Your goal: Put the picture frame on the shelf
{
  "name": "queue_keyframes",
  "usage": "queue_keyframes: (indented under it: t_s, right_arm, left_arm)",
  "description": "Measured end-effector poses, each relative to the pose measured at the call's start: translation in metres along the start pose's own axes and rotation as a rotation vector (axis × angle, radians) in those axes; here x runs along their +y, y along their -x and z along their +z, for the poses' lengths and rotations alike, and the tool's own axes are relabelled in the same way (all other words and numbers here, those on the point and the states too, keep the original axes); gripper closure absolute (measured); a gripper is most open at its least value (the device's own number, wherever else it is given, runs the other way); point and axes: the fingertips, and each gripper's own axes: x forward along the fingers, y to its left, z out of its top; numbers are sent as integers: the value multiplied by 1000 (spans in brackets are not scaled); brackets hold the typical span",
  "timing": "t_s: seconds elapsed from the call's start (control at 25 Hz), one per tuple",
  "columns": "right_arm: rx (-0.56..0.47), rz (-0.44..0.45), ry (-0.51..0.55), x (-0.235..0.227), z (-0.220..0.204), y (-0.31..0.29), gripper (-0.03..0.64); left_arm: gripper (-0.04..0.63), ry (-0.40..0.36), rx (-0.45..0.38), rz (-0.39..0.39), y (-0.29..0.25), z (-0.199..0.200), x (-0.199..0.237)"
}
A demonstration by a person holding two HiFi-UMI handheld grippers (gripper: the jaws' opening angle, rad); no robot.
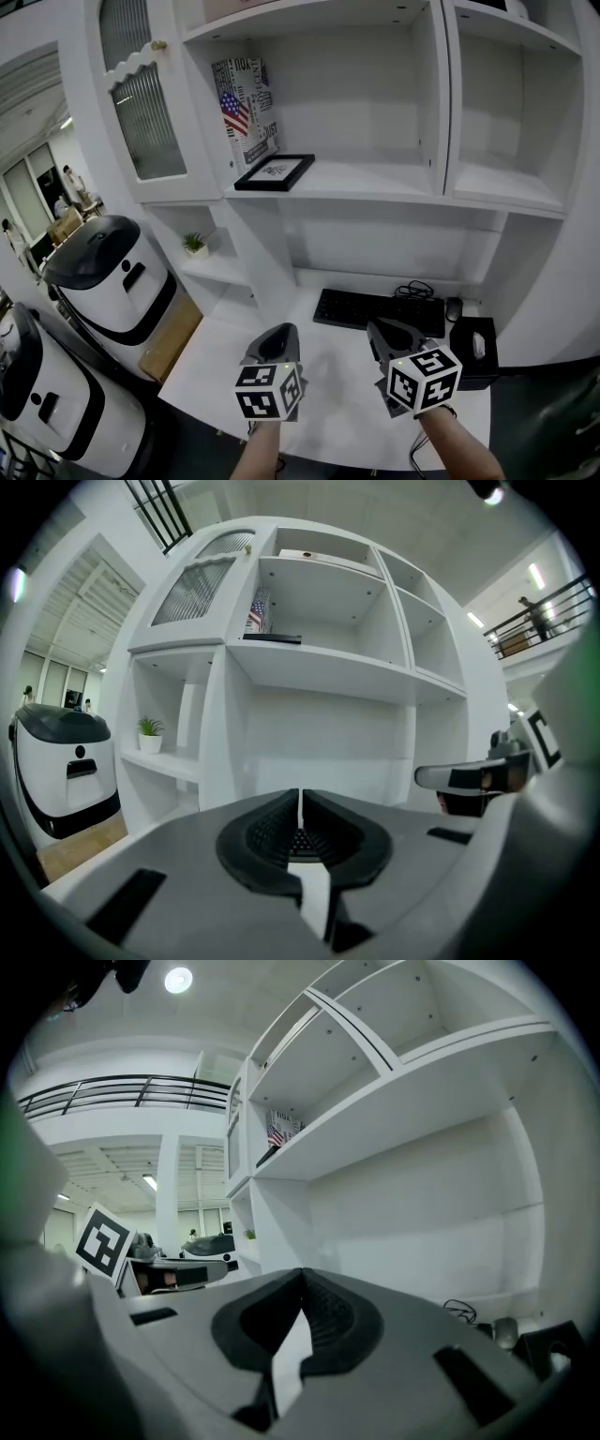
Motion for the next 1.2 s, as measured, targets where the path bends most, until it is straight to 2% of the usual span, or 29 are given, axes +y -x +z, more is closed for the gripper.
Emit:
queue_keyframes:
  t_s: [0.56, 1.2]
  right_arm:
    - [60, -52, 20, -21, -31, 7, 617]
    - [69, -84, 44, -24, -36, 9, 617]
  left_arm:
    - [572, 33, 55, 8, -6, -31, 4]
    - [572, 52, 56, -15, -7, -30, 6]
